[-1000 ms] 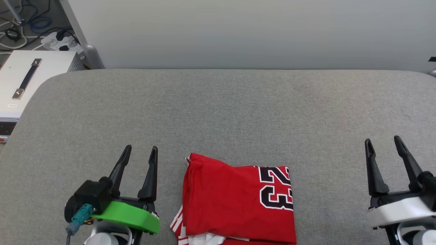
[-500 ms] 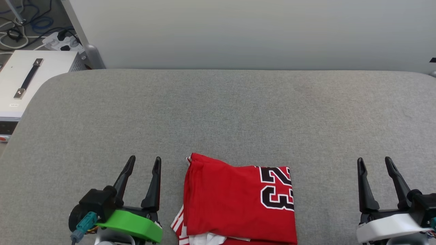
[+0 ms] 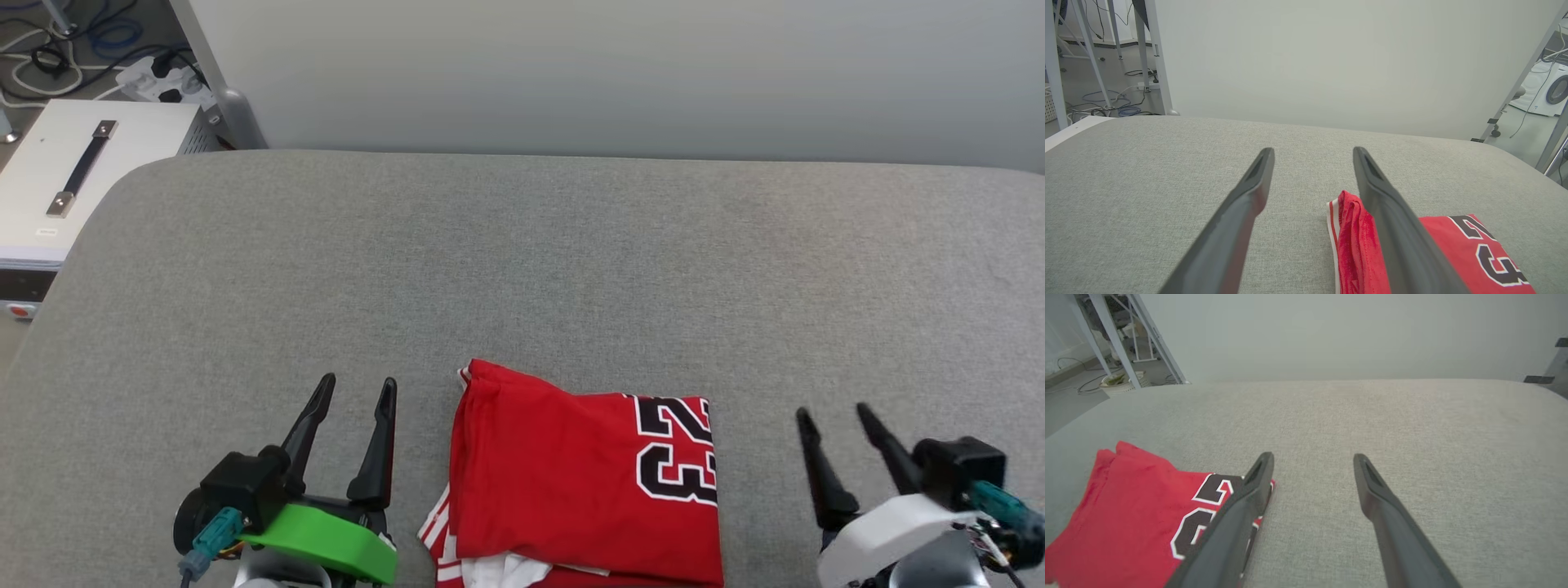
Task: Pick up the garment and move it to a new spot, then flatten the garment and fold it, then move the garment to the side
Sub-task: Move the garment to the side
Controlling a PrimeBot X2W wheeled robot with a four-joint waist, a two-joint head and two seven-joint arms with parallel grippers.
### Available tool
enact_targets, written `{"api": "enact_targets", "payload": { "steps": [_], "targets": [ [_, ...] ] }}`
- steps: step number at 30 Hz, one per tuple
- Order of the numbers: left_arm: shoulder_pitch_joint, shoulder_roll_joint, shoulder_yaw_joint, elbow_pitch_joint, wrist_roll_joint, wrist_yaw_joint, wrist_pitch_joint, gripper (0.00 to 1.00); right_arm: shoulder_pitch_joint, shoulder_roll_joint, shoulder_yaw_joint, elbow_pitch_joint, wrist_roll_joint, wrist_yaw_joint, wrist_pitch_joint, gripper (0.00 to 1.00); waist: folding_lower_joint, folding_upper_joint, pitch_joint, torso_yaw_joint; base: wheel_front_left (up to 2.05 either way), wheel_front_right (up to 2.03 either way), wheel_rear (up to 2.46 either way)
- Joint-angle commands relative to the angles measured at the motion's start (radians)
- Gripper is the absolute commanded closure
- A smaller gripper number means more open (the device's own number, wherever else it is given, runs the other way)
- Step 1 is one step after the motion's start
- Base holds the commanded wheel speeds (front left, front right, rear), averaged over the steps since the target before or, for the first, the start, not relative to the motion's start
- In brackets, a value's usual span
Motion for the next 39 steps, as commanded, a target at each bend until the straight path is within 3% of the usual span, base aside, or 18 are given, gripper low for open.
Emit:
{"api": "enact_targets", "payload": {
  "steps": [1, 8, 14, 21, 34, 35, 36, 37, 39],
  "targets": [
    [-0.013, 0.002, 0.001, -0.001, 0.001, -0.003, -0.006, 0.00, -0.018, -0.017, 0.024, -0.014, 0.014, -0.001, 0.071, 0.00, 0.0000, -0.0001, 0.011, 0.009, 0.00, 0.00, 0.00],
    [-0.035, -0.004, -0.008, 0.003, 0.006, -0.003, -0.006, 0.00, -0.084, -0.020, 0.089, -0.064, 0.131, -0.001, 0.545, 0.00, 0.0000, -0.0001, 0.059, 0.038, 0.00, 0.00, 0.00],
    [-0.067, -0.013, -0.031, 0.008, 0.008, -0.003, -0.006, 0.00, -0.153, 0.009, 0.095, -0.055, 0.108, -0.001, 0.812, 0.00, 0.0000, -0.0001, 0.103, 0.079, 0.00, 0.00, 0.00],
    [-0.098, -0.017, -0.049, 0.015, 0.005, -0.003, -0.006, 0.00, -0.187, 0.040, 0.063, -0.004, 0.062, -0.001, 0.916, 0.00, 0.0000, -0.0001, 0.142, 0.130, 0.00, 0.00, 0.00],
    [-0.117, -0.017, -0.064, 0.017, -0.003, -0.003, -0.006, 0.00, -0.177, 0.065, 0.084, 0.111, 0.058, -0.001, 0.924, 0.00, 0.0000, -0.0001, 0.191, 0.176, 0.00, 0.00, 0.00],
    [-0.122, -0.017, -0.068, 0.023, -0.007, -0.003, -0.006, 0.00, -0.176, 0.066, 0.095, 0.148, 0.054, -0.001, 0.916, 0.68, 0.0000, -0.0001, 0.189, 0.177, 0.00, 0.00, 0.00],
    [-0.124, -0.017, -0.070, 0.024, -0.008, -0.003, -0.006, 0.00, -0.177, 0.066, 0.099, 0.157, 0.051, -0.001, 0.910, 0.94, 0.0000, -0.0001, 0.186, 0.177, 0.00, 0.00, 0.00],
    [-0.126, -0.018, -0.071, 0.024, -0.010, -0.003, -0.006, 0.00, -0.180, 0.064, 0.108, 0.165, 0.048, -0.001, 0.898, 1.00, 0.0000, -0.0001, 0.183, 0.175, 0.00, 0.00, 0.00],
    [-0.127, -0.019, -0.068, 0.024, -0.016, -0.003, -0.006, 0.00, -0.189, 0.060, 0.123, 0.173, 0.055, -0.001, 0.871, 1.00, 0.0000, -0.0001, 0.177, 0.169, 0.00, 0.00, 0.00]
  ]
}}
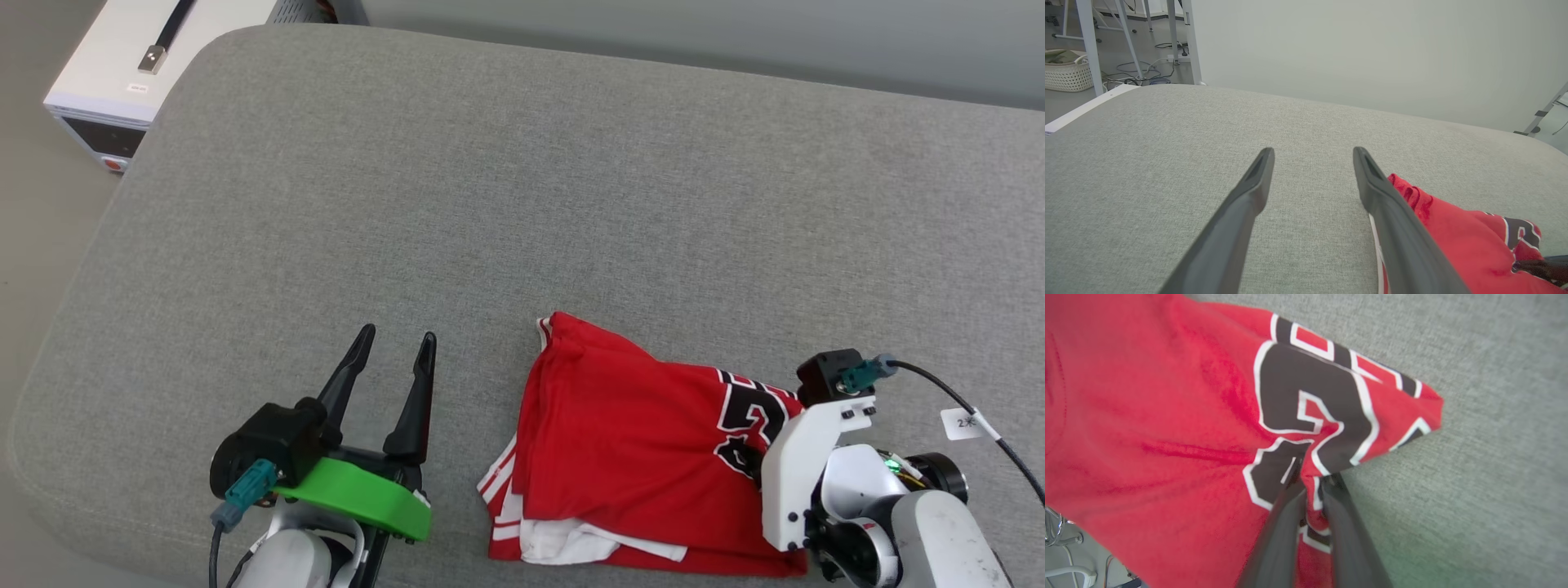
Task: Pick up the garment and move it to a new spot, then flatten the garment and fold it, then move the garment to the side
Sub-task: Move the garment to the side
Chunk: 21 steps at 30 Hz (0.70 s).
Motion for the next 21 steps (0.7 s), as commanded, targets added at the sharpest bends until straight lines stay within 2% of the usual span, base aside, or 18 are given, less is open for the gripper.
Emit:
{"api": "enact_targets", "payload": {
  "steps": [1, 5, 9, 15, 21],
  "targets": [
    [-0.017, -0.003, 0.002, -0.001, -0.007, -0.003, -0.006, 0.00, 0.014, 0.009, 0.028, 0.049, 0.009, -0.001, -0.006, 1.00, 0.0000, -0.0001, -0.007, -0.010, 0.00, 0.00, 0.00],
    [-0.012, 0.000, 0.002, -0.001, -0.007, -0.003, -0.006, 0.00, -0.013, -0.028, 0.056, 0.033, 0.023, -0.001, -0.062, 1.00, 0.0000, -0.0001, -0.022, -0.033, 0.00, 0.00, 0.00],
    [-0.008, 0.000, -0.001, -0.009, -0.012, -0.003, -0.006, 0.00, -0.029, -0.102, 0.103, -0.007, 0.028, -0.001, -0.092, 1.00, 0.0000, -0.0001, -0.038, -0.072, 0.00, 0.00, 0.00],
    [-0.002, 0.007, -0.019, -0.014, -0.011, -0.003, -0.006, 0.00, -0.056, -0.286, 0.196, -0.103, 0.019, -0.001, -0.078, 1.00, 0.0000, -0.0001, -0.047, -0.174, 0.00, 0.00, 0.00],
    [-0.015, 0.011, -0.080, -0.015, -0.010, -0.003, -0.006, 0.00, -0.091, -0.484, 0.243, -0.181, 0.027, -0.001, -0.073, 1.00, 0.0000, -0.0001, -0.033, -0.277, 0.00, 0.00, 0.00]
  ]
}}
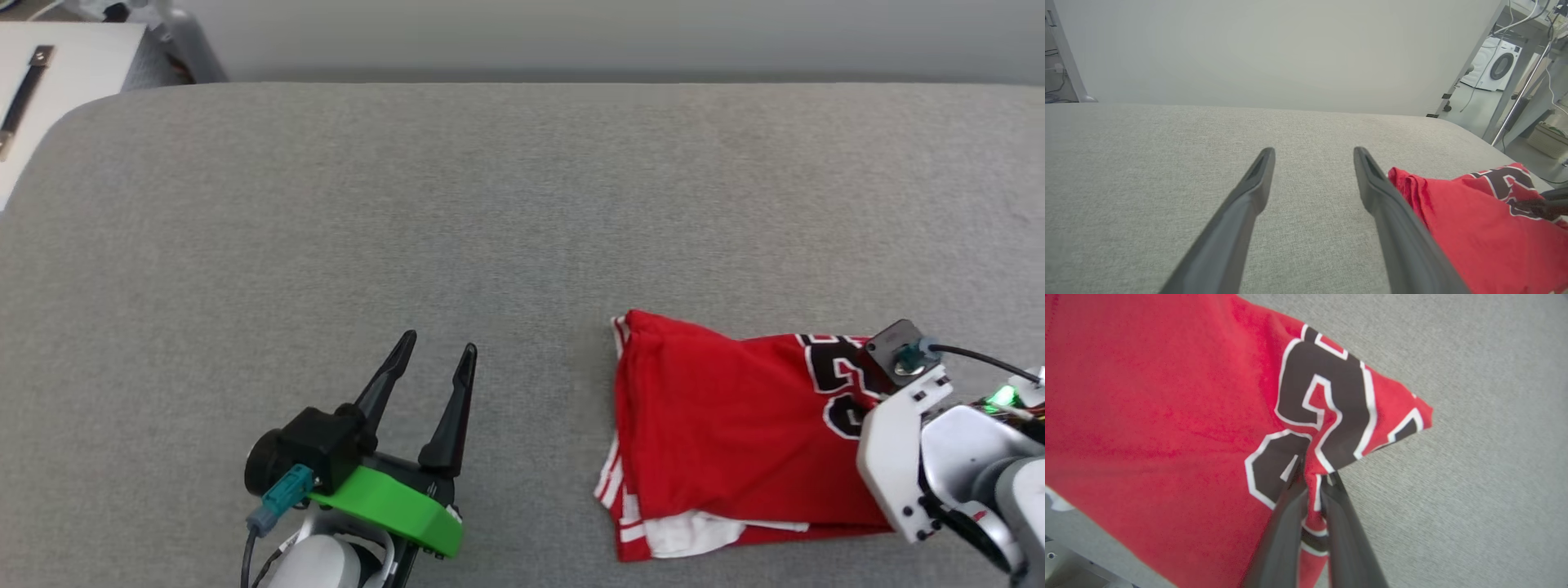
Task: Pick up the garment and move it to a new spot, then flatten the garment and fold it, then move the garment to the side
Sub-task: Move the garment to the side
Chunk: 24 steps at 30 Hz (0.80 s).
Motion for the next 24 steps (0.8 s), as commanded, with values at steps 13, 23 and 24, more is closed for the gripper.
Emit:
{"api": "enact_targets", "payload": {
  "steps": [13, 23, 24],
  "targets": [
    [-0.110, 0.029, -0.093, -0.014, 0.046, -0.003, -0.006, 0.00, -0.120, -0.271, 0.041, -0.010, -0.016, -0.002, -0.158, 1.00, 0.0000, 0.0000, 0.167, -0.302, 0.00, 0.00, 0.00],
    [-0.221, 0.109, -0.088, -0.086, 0.104, -0.003, -0.006, 0.00, -0.254, -0.271, -0.072, 0.232, -0.097, -0.002, -0.381, 1.00, 0.0000, 0.0000, 0.361, -0.384, 0.00, 0.00, 0.00],
    [-0.231, 0.117, -0.089, -0.095, 0.108, -0.003, -0.006, 0.00, -0.273, -0.266, -0.087, 0.268, -0.108, -0.002, -0.407, 1.00, 0.0000, 0.0000, 0.376, -0.388, 0.00, 0.00, 0.00]
  ]
}}
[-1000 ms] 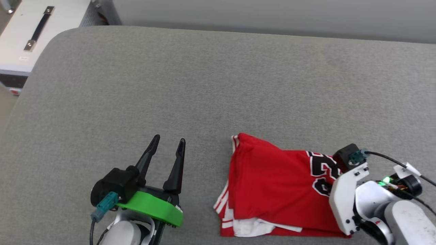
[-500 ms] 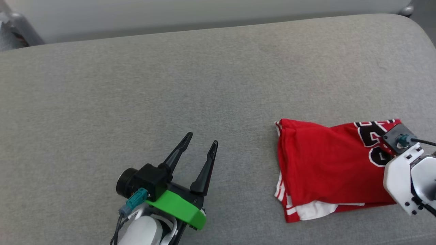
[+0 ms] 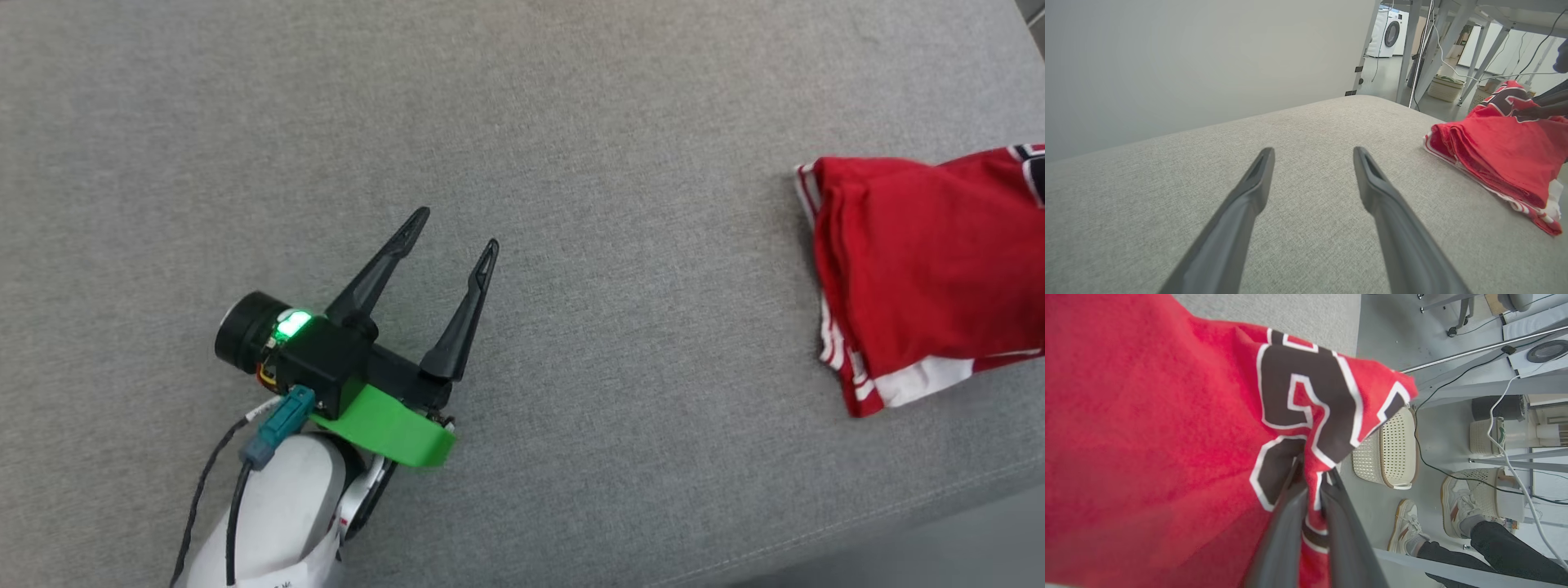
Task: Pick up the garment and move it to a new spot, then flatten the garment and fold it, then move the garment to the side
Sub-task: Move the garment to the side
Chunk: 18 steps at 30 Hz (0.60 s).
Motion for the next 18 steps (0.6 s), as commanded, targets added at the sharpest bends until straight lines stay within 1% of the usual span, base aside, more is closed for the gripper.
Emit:
{"api": "enact_targets", "payload": {
  "steps": [1, 8, 13, 18],
  "targets": [
    [-0.029, 0.013, -0.001, -0.014, 0.009, -0.003, -0.005, 0.00, -0.040, 0.010, -0.021, 0.041, -0.021, -0.002, -0.032, 1.00, -0.0001, -0.0001, 0.131, -0.084, 0.00, 0.00, 0.00],
    [-0.070, 0.040, 0.001, -0.093, 0.024, -0.001, 0.030, 0.00, -0.167, 0.060, -0.091, 0.265, -0.095, -0.002, -0.165, 1.00, -0.0001, -0.0001, 0.197, -0.088, 0.00, 0.00, 0.00],
    [-0.076, 0.054, 0.005, -0.131, 0.021, 0.003, 0.043, 0.00, -0.245, 0.092, -0.136, 0.383, -0.136, -0.002, -0.233, 1.00, -0.0001, -0.0001, 0.216, -0.075, 0.00, 0.00, 0.00],
    [-0.076, 0.058, 0.006, -0.144, 0.017, 0.009, 0.044, 0.00, -0.305, 0.105, -0.194, 0.483, -0.190, -0.002, -0.281, 1.00, -0.0001, -0.0001, 0.219, -0.057, 0.00, 0.00, 0.00]
  ]
}}
